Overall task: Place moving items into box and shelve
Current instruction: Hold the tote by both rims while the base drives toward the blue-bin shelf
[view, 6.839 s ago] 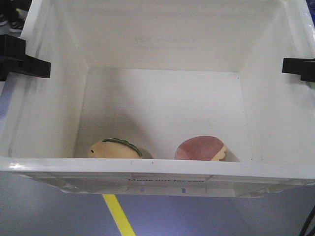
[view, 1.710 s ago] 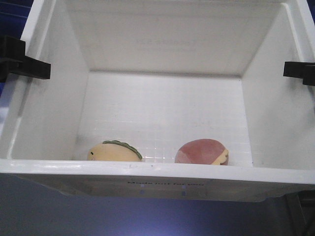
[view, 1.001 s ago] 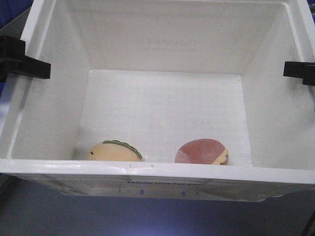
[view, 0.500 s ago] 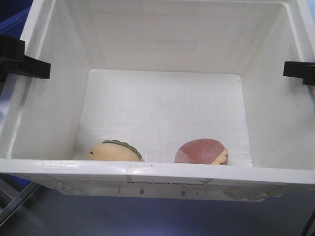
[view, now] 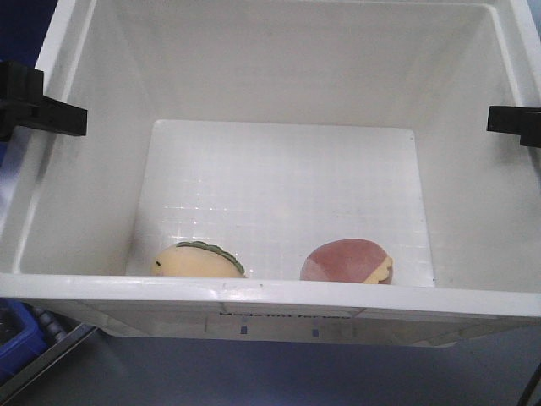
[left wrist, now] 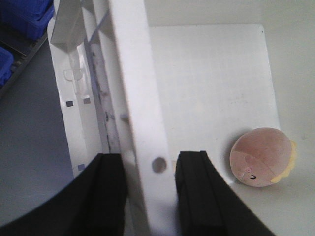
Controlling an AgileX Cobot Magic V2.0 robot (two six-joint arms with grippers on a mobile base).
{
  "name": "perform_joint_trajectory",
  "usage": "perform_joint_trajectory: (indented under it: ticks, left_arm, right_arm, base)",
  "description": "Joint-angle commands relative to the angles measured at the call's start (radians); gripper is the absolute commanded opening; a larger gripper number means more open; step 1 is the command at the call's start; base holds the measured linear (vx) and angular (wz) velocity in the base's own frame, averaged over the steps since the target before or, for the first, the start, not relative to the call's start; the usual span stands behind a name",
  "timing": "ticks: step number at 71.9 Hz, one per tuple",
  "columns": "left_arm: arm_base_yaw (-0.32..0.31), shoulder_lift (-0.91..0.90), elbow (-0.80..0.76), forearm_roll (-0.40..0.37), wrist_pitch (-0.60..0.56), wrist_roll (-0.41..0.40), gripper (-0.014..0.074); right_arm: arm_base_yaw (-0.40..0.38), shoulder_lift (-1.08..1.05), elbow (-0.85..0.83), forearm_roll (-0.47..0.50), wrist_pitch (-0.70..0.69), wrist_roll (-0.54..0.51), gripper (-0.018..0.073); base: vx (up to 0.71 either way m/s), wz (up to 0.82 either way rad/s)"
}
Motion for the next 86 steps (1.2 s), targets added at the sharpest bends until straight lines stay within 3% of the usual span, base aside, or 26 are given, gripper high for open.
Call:
perform_joint_trajectory:
  ticks: [1,86]
  left_arm:
    - [-0.002,-0.024,-0.037,-0.091,-0.139,0.021,0.0000]
    - [-0.002,-0.024,-0.037,-0.091,-0.139,0.021,0.0000]
  right_arm:
    - [0.003,-0.021,-0.045,0.096,-0.093,-0.033,-0.0006]
    - [0.003,-0.021,-0.045,0.096,-0.093,-0.033,-0.0006]
  base:
    - [0.10,0.43]
    - [0.11,0.50]
